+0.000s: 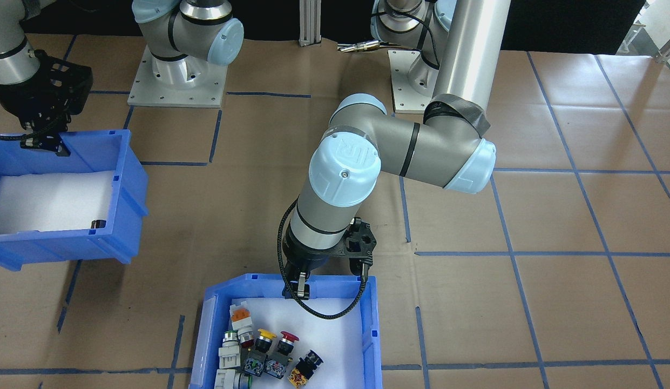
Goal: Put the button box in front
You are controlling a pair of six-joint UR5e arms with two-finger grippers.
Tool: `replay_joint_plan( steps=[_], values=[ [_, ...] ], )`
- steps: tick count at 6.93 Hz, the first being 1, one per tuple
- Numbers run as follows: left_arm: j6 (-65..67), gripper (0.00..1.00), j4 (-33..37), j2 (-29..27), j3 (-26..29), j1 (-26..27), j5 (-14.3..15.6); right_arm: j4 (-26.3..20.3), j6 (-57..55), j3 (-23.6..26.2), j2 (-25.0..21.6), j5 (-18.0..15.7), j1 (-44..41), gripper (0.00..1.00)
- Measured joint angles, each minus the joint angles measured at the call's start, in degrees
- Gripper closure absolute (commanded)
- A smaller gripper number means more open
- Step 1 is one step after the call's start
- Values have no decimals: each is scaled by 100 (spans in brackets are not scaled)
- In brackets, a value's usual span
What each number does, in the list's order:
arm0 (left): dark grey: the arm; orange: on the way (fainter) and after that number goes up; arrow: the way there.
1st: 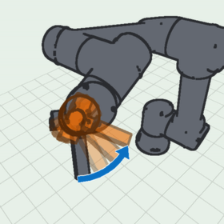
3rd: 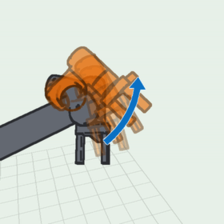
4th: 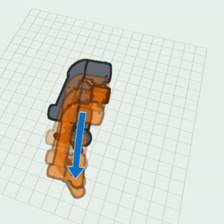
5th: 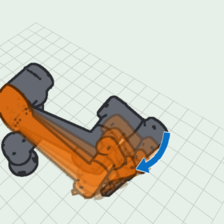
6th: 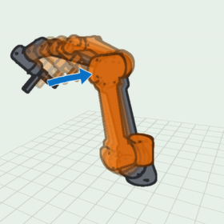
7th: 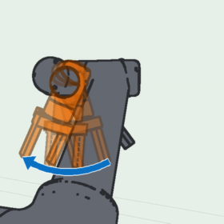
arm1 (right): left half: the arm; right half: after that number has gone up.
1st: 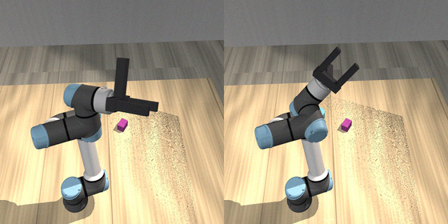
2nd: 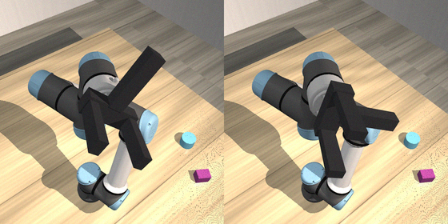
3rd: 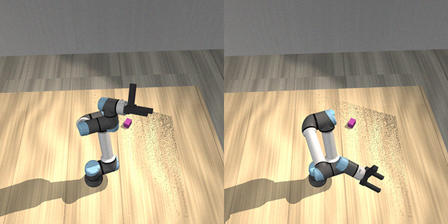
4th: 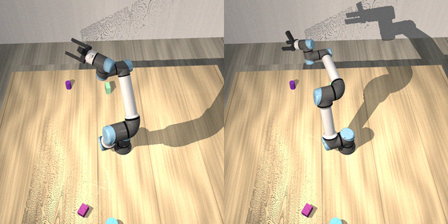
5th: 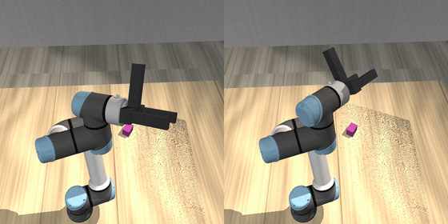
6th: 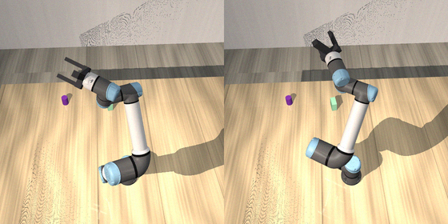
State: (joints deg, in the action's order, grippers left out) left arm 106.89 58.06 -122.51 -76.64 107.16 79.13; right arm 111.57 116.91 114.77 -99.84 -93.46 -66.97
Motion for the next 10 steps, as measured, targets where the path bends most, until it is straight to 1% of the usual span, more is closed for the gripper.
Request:
replay_joint_plan(
  steps=[1, 2, 3, 4, 5, 6, 7, 8, 9, 10],
  values=[
    [-5, 13, 108, 118, 73, -20, 0, -9, -1, 1, 0, -3, 0, 97],
    [-154, 13, 420, 303, 176, -62, 2, -18, -3, 7, -3, -5, 0, 97],
    [-618, 12, 985, 534, 348, -151, 30, -33, -12, 33, -23, -8, -2, 97],
    [-1376, 5, 1579, 760, 520, -276, 97, -79, -29, 133, -117, -10, -12, 97],
    [-2492, 2, 2139, 1029, 637, -410, 346, -157, -100, 397, -405, -6, -38, 97],
    [-3807, 1, 2633, 1315, 669, -516, 702, -209, -223, 799, -825, 47, -91, 97],
    [-5260, 0, 3161, 1601, 660, -662, 926, -239, -401, 1278, -1274, 167, -201, 97],
    [-6533, 0, 3597, 1853, 644, -850, 1029, -252, -684, 1616, -1581, 251, -403, 97],
    [-7657, 0, 3877, 2100, 615, -995, 1094, -256, -1065, 1764, -1698, 283, -715, 97],
    [-8778, 0, 3995, 2302, 593, -1067, 1134, -239, -1450, 1810, -1684, 288, -1040, 97]
  ],
)
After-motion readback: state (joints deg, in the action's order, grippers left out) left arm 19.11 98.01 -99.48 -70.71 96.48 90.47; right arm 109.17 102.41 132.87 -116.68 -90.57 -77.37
